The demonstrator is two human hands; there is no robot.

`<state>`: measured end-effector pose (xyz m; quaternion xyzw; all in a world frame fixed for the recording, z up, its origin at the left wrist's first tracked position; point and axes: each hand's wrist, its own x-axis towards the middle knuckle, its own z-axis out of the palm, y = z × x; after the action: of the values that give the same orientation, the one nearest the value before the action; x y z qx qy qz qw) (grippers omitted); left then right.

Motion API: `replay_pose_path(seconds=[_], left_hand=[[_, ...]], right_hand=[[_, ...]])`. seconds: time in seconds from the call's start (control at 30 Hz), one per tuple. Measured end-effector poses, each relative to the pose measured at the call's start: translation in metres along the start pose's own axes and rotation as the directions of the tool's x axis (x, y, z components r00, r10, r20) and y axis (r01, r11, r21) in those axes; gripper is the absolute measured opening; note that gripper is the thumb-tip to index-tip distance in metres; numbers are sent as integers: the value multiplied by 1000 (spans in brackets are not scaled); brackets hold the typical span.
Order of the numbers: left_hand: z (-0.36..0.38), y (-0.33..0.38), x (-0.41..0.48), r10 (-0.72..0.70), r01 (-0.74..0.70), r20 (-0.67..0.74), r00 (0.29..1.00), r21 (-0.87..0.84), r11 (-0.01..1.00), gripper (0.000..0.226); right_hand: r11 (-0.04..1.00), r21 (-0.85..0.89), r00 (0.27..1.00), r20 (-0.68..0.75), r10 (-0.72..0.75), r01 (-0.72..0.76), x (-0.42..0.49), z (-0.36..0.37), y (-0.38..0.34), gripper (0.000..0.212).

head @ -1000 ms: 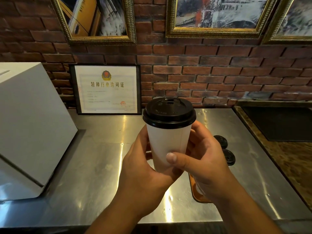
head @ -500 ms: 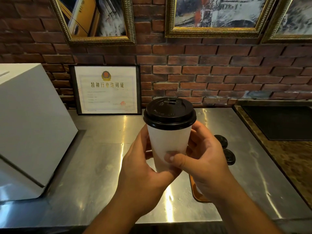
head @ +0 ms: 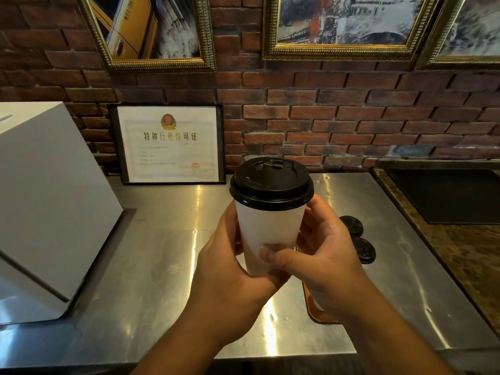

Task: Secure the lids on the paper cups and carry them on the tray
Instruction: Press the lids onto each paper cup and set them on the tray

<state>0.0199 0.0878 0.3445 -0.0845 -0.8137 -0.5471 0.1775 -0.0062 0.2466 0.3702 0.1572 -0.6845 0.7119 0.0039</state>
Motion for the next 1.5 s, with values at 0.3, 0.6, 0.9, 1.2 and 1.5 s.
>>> replay_pose_path(seconds=[0.3,0.6,0.9,1.2,1.5], left_hand=[[-3,0,2,-10,10,2,1000,-2,1000,91],[-6,0,6,-37,36,-6,999,-16,999,91],[-5,-5,7,-61,61,2,998,-100,993,91],[-4,-13,7,-86,88,22,996,-115,989,85],[-3,-24,7,-98,98,7,995,-94,991,78]], right_hand=[[999,-34,999,-39,-36,34,2,1,6,89],[999,-1,999,7,-36,36,6,4,4,75],[1000,-14,999,-36,-6,6,7,6,3,75],[1000,22,1000,-7,15,-15,9,3,8,79],[1000,-17,1000,-27,9,-10,9,1,19,73]])
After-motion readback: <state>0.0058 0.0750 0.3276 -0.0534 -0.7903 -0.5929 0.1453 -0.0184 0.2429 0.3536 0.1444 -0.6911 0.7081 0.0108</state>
